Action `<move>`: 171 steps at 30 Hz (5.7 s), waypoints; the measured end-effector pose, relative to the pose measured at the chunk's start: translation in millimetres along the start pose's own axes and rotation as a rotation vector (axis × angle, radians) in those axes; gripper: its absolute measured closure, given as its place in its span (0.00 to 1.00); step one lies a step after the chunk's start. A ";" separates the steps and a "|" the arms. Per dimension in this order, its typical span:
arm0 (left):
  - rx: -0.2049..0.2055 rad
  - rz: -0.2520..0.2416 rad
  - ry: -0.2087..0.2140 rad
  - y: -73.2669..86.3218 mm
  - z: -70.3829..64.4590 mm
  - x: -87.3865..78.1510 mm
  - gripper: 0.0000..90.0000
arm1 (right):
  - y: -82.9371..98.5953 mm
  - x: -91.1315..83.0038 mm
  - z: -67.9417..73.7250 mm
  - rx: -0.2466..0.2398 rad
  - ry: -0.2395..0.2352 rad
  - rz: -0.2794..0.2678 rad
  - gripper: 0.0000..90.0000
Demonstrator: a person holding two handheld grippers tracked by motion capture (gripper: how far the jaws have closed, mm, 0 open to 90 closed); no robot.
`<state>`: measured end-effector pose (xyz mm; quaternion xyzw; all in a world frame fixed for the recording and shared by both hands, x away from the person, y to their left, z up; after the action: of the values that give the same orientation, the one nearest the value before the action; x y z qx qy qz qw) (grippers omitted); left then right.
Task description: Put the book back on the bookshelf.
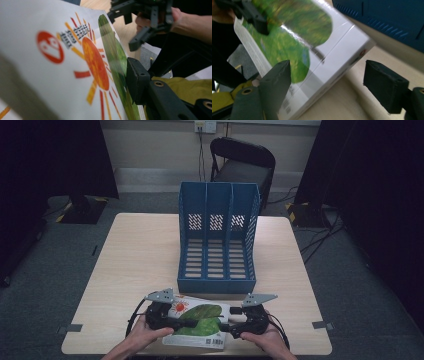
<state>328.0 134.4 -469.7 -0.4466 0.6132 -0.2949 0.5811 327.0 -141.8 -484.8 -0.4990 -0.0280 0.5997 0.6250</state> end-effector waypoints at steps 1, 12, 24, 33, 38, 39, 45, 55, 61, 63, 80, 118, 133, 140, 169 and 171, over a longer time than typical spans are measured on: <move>0.007 0.000 0.000 -0.5 -0.6 0.3 0.78 | -1.8 0.0 -0.9 0.004 -0.005 -0.010 0.26; 0.000 0.005 -0.010 -0.7 -1.2 0.3 0.78 | -7.6 0.1 -2.5 0.000 -0.060 -0.031 0.42; -0.037 0.015 -0.046 4.7 5.1 -8.5 0.71 | -14.7 -17.8 6.2 -0.006 -0.119 -0.086 0.68; -0.014 0.048 -0.109 5.3 4.1 -7.2 0.60 | -17.9 -29.1 18.3 -0.069 -0.106 -0.089 0.74; -0.033 0.045 -0.132 5.4 6.1 -9.5 0.53 | -17.8 -30.0 19.0 -0.086 -0.116 -0.086 0.75; -0.045 0.031 -0.151 5.4 8.1 -13.7 0.53 | -18.3 -30.9 18.7 -0.093 -0.112 -0.087 0.76; -0.101 -0.001 -0.227 7.5 17.5 -31.8 0.50 | -20.4 -36.9 20.3 -0.130 -0.116 -0.081 0.81; -0.110 0.045 -0.282 17.2 26.0 -46.6 0.42 | -12.0 -35.2 26.5 -0.172 -0.118 -0.062 0.81; -0.095 0.096 -0.250 16.8 25.8 -31.3 0.39 | -6.0 -27.3 33.8 -0.179 -0.155 -0.034 0.75; -0.087 0.101 -0.256 15.6 25.4 -29.2 0.40 | -4.5 -24.8 36.2 -0.184 -0.145 -0.037 0.74; -0.069 0.102 -0.246 15.2 21.5 -24.6 0.41 | -2.4 8.7 44.1 -0.184 -0.109 -0.027 0.64; -0.118 0.098 -0.268 16.1 25.3 -27.7 0.35 | 3.6 22.7 43.2 -0.232 0.036 -0.047 0.85; -0.245 0.202 -0.499 41.4 58.0 -66.0 0.21 | 0.8 9.5 38.5 -0.200 0.024 -0.050 0.85; -0.264 0.373 -0.623 60.0 74.6 -68.1 0.20 | -0.5 6.1 36.1 -0.181 0.020 -0.054 0.85; -0.196 0.316 -0.805 79.2 83.4 -68.8 0.00 | -13.6 -32.2 41.9 -0.140 -0.008 -0.151 0.85; -0.195 0.314 -0.805 79.3 83.7 -68.8 0.00 | -16.8 -36.7 42.9 -0.146 0.009 -0.163 0.85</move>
<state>388.4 242.6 -521.2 -0.4800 0.4234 0.0533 0.7665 301.7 -141.4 -431.6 -0.5419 -0.1093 0.5409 0.6339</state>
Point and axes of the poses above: each handheld gripper's, and its own axes: x roughly forward along the jaws, y roughly out of its underside, z roughly to its left, the point moved 2 cm from there along x, roughly forward along the jaws, and after that the axes turned 15 degrees about x, right-handed, at the moved point
